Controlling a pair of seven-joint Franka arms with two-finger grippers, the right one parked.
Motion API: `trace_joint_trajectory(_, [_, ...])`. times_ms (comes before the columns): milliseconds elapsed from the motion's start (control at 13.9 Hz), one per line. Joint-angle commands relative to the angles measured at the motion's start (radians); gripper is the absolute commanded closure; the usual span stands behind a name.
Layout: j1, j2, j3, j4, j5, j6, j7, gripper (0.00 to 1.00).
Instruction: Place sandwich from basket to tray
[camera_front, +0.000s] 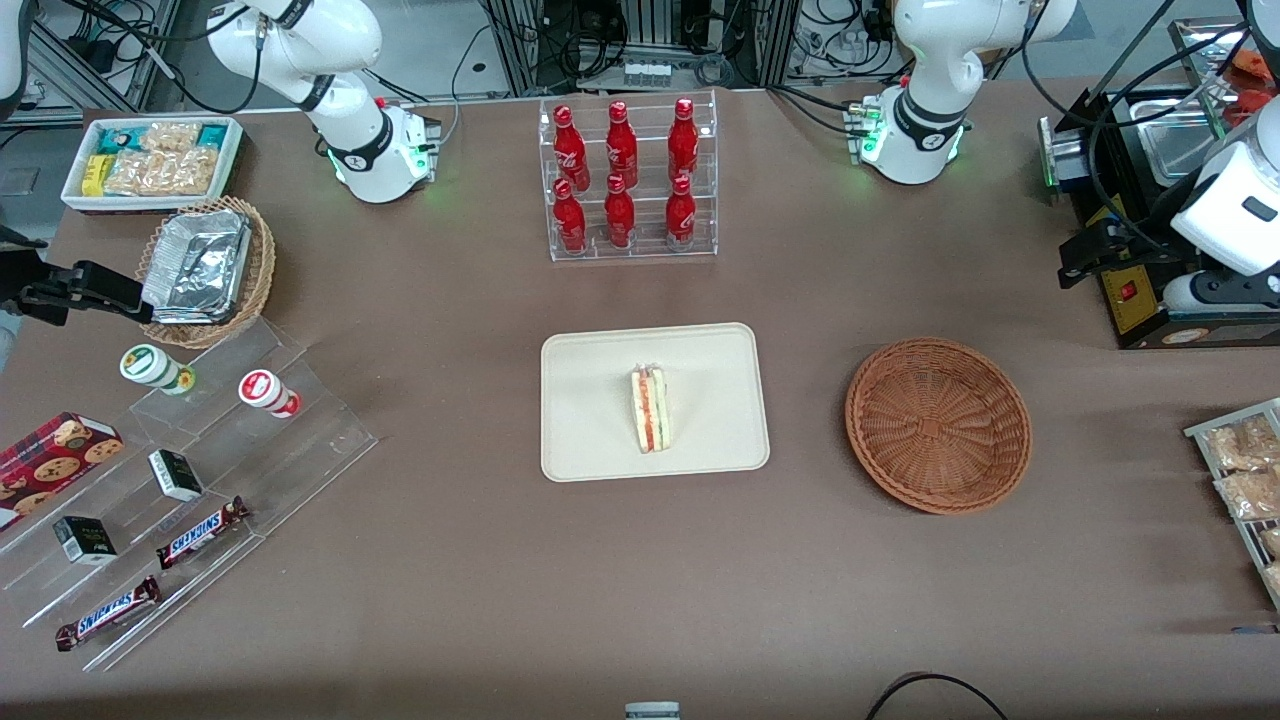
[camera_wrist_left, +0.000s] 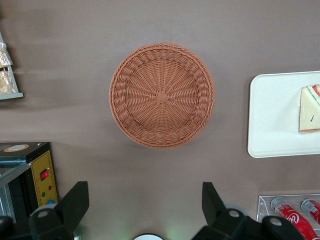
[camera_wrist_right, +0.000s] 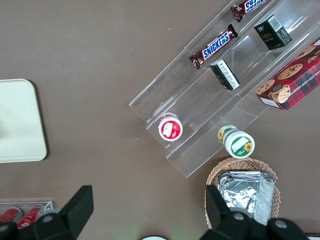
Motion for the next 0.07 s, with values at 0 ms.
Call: trace_joint_trajectory(0, [-0.012,0.023,0.004,0.028,-0.010,-0.003,-0.016,0.00])
